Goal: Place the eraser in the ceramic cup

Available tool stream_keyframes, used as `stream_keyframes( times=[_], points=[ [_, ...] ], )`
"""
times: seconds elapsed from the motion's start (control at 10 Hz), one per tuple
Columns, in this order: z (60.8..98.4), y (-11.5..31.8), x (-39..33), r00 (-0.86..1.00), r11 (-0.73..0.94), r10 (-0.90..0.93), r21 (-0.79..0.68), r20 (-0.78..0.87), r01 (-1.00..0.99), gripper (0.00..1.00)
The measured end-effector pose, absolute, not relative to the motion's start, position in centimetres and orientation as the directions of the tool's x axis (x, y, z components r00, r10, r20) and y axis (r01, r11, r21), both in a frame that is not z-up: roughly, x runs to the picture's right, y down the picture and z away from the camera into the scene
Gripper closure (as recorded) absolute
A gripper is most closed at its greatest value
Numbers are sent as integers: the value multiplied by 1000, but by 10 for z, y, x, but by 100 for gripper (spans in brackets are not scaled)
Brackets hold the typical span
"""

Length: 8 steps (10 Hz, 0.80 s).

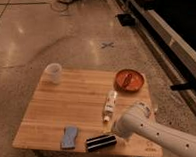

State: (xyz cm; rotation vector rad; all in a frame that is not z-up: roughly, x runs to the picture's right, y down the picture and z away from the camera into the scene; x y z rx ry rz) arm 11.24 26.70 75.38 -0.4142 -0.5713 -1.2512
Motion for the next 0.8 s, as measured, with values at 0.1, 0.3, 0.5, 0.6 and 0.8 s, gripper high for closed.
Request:
stream_keyframes(
  times=[0.1, 0.3, 0.5, 0.6, 0.8],
  points=[
    [756, 273, 117, 228, 268, -734, -35, 640, 963, 24],
    [757, 282, 122, 287, 272, -662, -136, 693, 953, 24],
    [754, 281, 117, 346, 295, -594, -204, 726, 933, 24],
    [752, 277, 112, 378, 328, -557, -223, 740, 918, 24],
    [745, 261, 101, 427, 415, -490, -227, 760, 881, 24]
  ],
)
